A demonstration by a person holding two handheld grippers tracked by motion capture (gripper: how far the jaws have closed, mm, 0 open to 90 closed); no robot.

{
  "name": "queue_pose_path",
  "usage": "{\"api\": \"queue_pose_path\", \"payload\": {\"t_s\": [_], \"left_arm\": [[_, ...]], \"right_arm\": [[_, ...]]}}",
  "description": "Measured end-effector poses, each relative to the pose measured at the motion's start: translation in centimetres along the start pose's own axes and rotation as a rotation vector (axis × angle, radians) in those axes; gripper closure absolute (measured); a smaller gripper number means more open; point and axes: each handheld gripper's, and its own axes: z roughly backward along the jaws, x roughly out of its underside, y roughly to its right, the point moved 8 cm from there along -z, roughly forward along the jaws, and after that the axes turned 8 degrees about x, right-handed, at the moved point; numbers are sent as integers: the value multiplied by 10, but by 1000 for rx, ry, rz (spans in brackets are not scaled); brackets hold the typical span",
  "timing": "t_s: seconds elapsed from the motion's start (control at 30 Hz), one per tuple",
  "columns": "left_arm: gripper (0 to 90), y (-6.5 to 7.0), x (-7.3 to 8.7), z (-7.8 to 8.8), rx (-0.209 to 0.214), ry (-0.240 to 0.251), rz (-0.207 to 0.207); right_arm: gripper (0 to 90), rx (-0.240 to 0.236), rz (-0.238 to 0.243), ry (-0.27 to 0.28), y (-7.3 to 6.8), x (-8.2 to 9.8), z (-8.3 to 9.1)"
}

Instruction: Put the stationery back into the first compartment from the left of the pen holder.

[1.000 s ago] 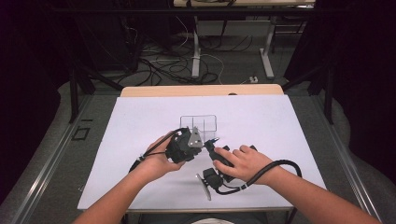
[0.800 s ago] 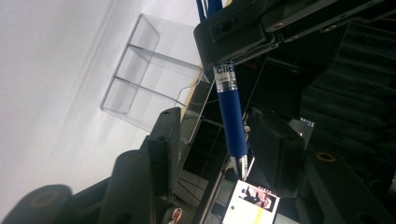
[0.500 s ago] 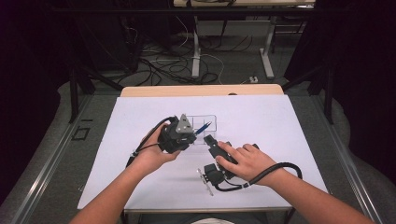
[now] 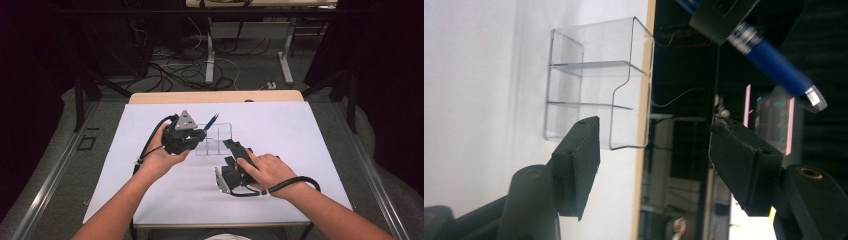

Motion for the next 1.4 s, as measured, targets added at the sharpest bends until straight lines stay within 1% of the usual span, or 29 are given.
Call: {"api": "queue_pose_path", "payload": {"t_s": [0.03, 0.07, 0.1, 0.13, 0.2, 0.23, 0.27, 0.33, 0.37, 0.4, 0.43, 0.47, 0.5, 0.53, 0.6, 0.67, 0.7, 0.73, 0.77, 0.8, 0.9, 0.93, 0.97, 1.07, 1.1, 1.17, 1.2, 1.27, 1.4], "left_arm": [[790, -1, -1, 1, -5, 5, 8], [790, -3, -2, 1, -10, 18, 9], [790, -5, -3, 1, -14, 25, 14], [790, -6, -3, 2, -11, 30, 21], [790, -8, -5, 3, -21, 45, 35], [790, -10, -6, 3, -24, 56, 38], [790, -11, -6, 3, -28, 69, 44], [790, -14, -7, 3, -33, 88, 60], [790, -15, -7, 3, -32, 99, 73], [790, -17, -7, 3, -33, 111, 88], [790, -19, -7, 3, -34, 111, 93], [790, -20, -7, 3, -36, 114, 99], [790, -23, -7, 2, -43, 124, 105], [790, -24, -7, 3, -45, 128, 115], [790, -28, -7, 3, -49, 144, 131], [791, -32, -6, 2, -54, 150, 141], [791, -33, -7, 2, -57, 156, 148], [790, -34, -7, 1, -60, 162, 151], [790, -36, -7, 1, -61, 169, 154], [790, -38, -6, 1, -64, 180, 170], [790, -43, -6, -1, -65, 208, 198], [790, -45, -6, -2, -64, 218, 207], [790, -46, -6, -2, -65, 225, 214], [790, -51, -6, -4, -70, 242, 229], [790, -52, -7, -4, -73, 250, 231], [791, -55, -8, -6, -75, 269, 242], [791, -56, -9, -7, -73, 279, 246], [790, -56, -10, -10, -73, 288, 257], [791, -59, -9, -19, -73, 289, 269]], "right_arm": [[349, -11, -29, 1, 0, 0, -1], [336, -37, -43, -27, 0, 2, 2], [317, -33, -70, -18, 0, 2, 1], [300, -45, -89, -43, 0, 4, 2], [267, -49, -130, -53, 1, 7, 0], [248, -29, -159, -41, 2, 7, -2], [226, -32, -182, -42, 3, 9, -3], [174, -38, -247, -55, 2, 11, -5], [161, -41, -266, -68, 3, 13, -5], [155, -67, -278, -92, 2, 16, -3], [149, -74, -316, -93, 1, 17, -4], [146, -78, -326, -97, 2, 19, -4], [138, -62, -356, -66, 2, 18, -8], [122, -63, -381, -94, 2, 21, -6], [80, -67, -429, -90, 3, 23, -7], [33, -85, -471, -107, 4, 27, -7], [17, -91, -511, -115, 4, 29, -7], [3, -91, -521, -115, 5, 30, -8], [0, -91, -541, -114, 6, 32, -9], [0, -100, -574, -130, 5, 34, -9], [0, -121, -656, -133, 6, 38, -10], [0, -125, -675, -137, 7, 41, -11], [0, -132, -718, -143, 7, 41, -11], [0, -148, -798, -151, 10, 46, -13], [0, -156, -834, -153, 11, 49, -14], [0, -165, -883, -162, 12, 52, -16], [0, -176, -922, -165, 13, 54, -17], [0, -197, -971, -171, 14, 57, -18], [0, -236, -1079, -177, 15, 63, -21]]}}
